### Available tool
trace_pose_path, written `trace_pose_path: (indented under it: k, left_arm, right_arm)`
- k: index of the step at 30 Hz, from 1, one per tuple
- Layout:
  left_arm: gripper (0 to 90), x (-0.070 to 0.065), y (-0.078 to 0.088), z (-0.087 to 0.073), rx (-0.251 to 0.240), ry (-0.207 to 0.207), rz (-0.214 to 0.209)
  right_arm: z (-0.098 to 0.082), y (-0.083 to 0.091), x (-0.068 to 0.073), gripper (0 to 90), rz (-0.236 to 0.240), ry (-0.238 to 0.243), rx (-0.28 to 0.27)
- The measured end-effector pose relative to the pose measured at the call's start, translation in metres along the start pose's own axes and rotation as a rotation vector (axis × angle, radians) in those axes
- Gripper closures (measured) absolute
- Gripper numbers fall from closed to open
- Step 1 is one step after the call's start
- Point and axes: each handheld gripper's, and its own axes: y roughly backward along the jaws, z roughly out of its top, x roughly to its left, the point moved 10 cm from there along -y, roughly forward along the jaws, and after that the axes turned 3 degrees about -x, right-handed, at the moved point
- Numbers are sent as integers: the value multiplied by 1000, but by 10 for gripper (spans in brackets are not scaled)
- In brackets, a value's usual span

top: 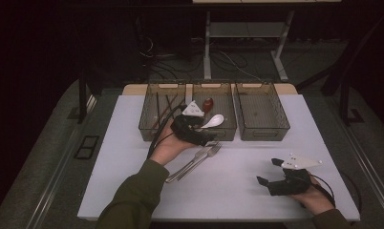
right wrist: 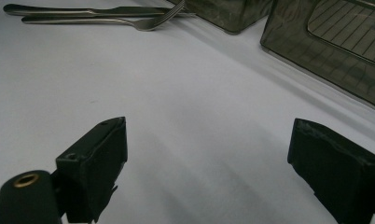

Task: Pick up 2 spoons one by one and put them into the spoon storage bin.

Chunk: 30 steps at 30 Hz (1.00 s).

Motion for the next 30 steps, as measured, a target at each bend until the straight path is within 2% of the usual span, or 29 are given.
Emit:
trace_pose_path:
  k: [2,5,6,12,16,19,21,25,28,30]
  left_arm:
    - [238,-2,3,-6,-1,2,3]
    - [253,-7,7,-15,-4,29,4]
    - [263,-8,8,-19,4,25,3]
    - [405,-18,10,-43,30,18,-11]
    - [559,-25,8,-56,42,7,-13]
    - [666,-26,3,-65,68,-10,2]
    - [745,-26,-1,-70,76,-2,5]
    - [879,-23,-12,-78,104,-12,36]
    - [891,-19,-21,-83,125,-6,54]
    - [891,-17,-27,-85,136,9,52]
  right_arm:
    - [0,0,0,119,-1,1,0]
    - [0,-1,-1,119,-3,2,1]
    - [0,-1,-1,119,-3,1,1]
    - [0,-1,-1,120,-7,3,3]
    - [-1,-1,-1,120,-6,3,6]
    - [-1,-1,-1,119,-8,3,8]
    - [-1,-1,-1,120,-9,5,6]
    - [-1,-1,-1,120,-10,5,5]
    - [-1,-1,-1,120,-9,5,5]
    - [0,-1,0,120,-8,3,2]
